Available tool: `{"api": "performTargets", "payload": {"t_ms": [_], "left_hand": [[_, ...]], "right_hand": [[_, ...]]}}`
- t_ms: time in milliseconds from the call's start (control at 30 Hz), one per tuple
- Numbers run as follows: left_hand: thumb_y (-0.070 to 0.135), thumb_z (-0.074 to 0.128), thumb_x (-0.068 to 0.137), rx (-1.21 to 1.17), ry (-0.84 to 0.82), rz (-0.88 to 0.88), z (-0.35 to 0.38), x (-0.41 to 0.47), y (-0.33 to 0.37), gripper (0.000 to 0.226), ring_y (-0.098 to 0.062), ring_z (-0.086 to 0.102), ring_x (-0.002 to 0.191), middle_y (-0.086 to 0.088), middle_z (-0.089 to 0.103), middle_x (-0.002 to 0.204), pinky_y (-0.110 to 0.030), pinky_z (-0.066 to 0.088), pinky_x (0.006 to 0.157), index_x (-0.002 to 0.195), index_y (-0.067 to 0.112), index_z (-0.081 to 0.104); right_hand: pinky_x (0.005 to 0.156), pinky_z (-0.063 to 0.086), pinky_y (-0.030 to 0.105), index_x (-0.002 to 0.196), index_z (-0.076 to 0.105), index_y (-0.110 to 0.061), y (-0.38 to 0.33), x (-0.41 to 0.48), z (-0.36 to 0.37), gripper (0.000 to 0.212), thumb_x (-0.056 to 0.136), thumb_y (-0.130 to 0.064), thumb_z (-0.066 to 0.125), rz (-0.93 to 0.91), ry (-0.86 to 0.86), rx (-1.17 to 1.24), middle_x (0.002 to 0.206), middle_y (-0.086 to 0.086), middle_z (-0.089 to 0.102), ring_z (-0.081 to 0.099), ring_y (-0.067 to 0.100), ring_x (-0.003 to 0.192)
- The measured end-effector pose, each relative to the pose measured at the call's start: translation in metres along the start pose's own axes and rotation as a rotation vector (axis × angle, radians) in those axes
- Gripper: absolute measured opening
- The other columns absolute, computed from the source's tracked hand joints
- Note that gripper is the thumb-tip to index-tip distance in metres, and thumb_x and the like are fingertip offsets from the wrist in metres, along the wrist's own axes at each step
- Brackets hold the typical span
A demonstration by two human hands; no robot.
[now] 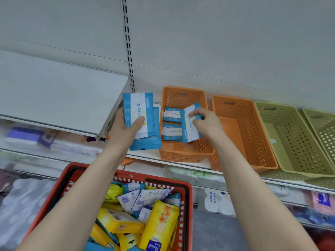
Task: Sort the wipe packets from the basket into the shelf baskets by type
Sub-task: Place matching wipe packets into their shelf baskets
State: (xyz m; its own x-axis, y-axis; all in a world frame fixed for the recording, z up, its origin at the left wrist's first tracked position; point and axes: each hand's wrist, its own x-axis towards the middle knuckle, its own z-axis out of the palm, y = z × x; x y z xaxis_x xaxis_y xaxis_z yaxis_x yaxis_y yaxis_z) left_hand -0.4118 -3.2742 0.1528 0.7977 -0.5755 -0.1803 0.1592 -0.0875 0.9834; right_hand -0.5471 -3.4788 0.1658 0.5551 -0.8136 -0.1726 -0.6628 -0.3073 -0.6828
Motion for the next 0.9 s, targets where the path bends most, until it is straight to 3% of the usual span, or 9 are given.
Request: {"api": "performTargets", "payload": {"t_ms": [100, 167, 300, 333, 400, 500, 633, 800, 900], "left_hand": [[0.019, 0.066, 0.094, -0.011, 0.014, -0.012, -0.002, -0.001, -0.005, 0.048, -0.018, 0.067, 0.111, 0.0, 0.067, 0.125, -0.049, 0.054, 0.096, 0.138, 0.021, 0.048], [0.019, 0.066, 0.093, -0.008, 0.008, -0.015, -0.002, -0.001, -0.01, 0.049, -0.018, 0.066, 0.112, 0.0, 0.067, 0.126, -0.049, 0.053, 0.097, 0.138, 0.021, 0.047], [0.02, 0.066, 0.093, 0.028, 0.009, -0.002, -0.003, -0.001, -0.016, 0.05, -0.016, 0.066, 0.112, 0.002, 0.066, 0.126, -0.048, 0.054, 0.097, 0.139, 0.022, 0.046], [0.021, 0.066, 0.093, 0.031, 0.01, -0.001, -0.003, -0.001, -0.017, 0.05, -0.016, 0.066, 0.112, 0.002, 0.067, 0.125, -0.048, 0.054, 0.097, 0.139, 0.022, 0.046], [0.023, 0.066, 0.093, 0.042, 0.005, -0.007, -0.003, 0.0, -0.02, 0.05, -0.016, 0.067, 0.111, 0.003, 0.067, 0.125, -0.048, 0.054, 0.096, 0.139, 0.023, 0.046], [0.025, 0.067, 0.092, 0.05, -0.005, -0.02, -0.002, 0.0, -0.023, 0.05, -0.015, 0.067, 0.11, 0.004, 0.067, 0.125, -0.047, 0.056, 0.094, 0.138, 0.024, 0.046], [0.025, 0.067, 0.092, 0.042, -0.003, -0.016, -0.002, 0.002, -0.025, 0.052, -0.017, 0.067, 0.111, 0.002, 0.066, 0.126, -0.047, 0.055, 0.095, 0.139, 0.023, 0.046], [0.025, 0.067, 0.092, 0.039, 0.004, -0.009, 0.003, 0.004, -0.025, 0.051, -0.014, 0.067, 0.109, 0.005, 0.066, 0.124, -0.042, 0.056, 0.092, 0.138, 0.024, 0.045], [0.024, 0.066, 0.092, 0.033, 0.003, -0.007, 0.005, 0.004, -0.026, 0.05, -0.015, 0.067, 0.109, 0.004, 0.066, 0.125, -0.041, 0.057, 0.091, 0.137, 0.023, 0.045]], "right_hand": [[0.07, 0.049, 0.026, 0.112, 0.067, -0.017, 0.008, -0.002, 0.022, 0.026, 0.093, -0.013, 0.051, 0.15, -0.103, -0.033, 0.121, 0.01, 0.065, 0.064, 0.023, 0.089], [0.076, 0.053, 0.031, 0.116, 0.064, -0.009, 0.011, -0.002, 0.034, 0.027, 0.097, -0.021, 0.05, 0.185, -0.25, -0.191, 0.112, 0.013, 0.068, 0.066, 0.028, 0.096], [0.08, 0.06, 0.039, 0.106, 0.072, -0.011, 0.014, 0.003, 0.036, 0.019, 0.092, -0.015, 0.06, 0.115, -0.421, -0.439, 0.095, 0.009, 0.075, 0.071, 0.026, 0.087], [0.082, 0.058, 0.037, 0.11, 0.072, -0.017, 0.014, 0.006, 0.035, 0.022, 0.088, -0.016, 0.066, 0.043, -0.391, -0.528, 0.103, 0.007, 0.073, 0.07, 0.025, 0.093], [0.089, 0.053, 0.037, 0.126, 0.062, -0.028, 0.013, 0.013, 0.034, 0.05, 0.08, -0.019, 0.078, -0.122, -0.394, -0.701, 0.125, 0.004, 0.062, 0.059, 0.027, 0.112], [0.089, 0.05, 0.037, 0.131, 0.052, -0.03, 0.014, 0.018, 0.04, 0.067, 0.073, -0.014, 0.082, -0.186, -0.571, -0.798, 0.13, 0.006, 0.05, 0.052, 0.029, 0.114], [0.075, 0.048, 0.031, 0.121, 0.057, -0.023, 0.025, 0.018, 0.045, 0.047, 0.079, -0.013, 0.076, -0.215, -0.536, -0.836, 0.119, 0.007, 0.059, 0.057, 0.027, 0.103], [0.086, 0.051, 0.034, 0.121, 0.063, -0.017, 0.028, 0.02, 0.05, 0.04, 0.083, -0.011, 0.074, -0.24, -0.498, -0.836, 0.117, 0.008, 0.062, 0.06, 0.028, 0.105], [0.087, 0.051, 0.034, 0.11, 0.067, -0.011, 0.026, 0.025, 0.053, 0.026, 0.089, 0.001, 0.059, -0.263, -0.381, -0.826, 0.115, 0.011, 0.065, 0.062, 0.029, 0.103]]}}
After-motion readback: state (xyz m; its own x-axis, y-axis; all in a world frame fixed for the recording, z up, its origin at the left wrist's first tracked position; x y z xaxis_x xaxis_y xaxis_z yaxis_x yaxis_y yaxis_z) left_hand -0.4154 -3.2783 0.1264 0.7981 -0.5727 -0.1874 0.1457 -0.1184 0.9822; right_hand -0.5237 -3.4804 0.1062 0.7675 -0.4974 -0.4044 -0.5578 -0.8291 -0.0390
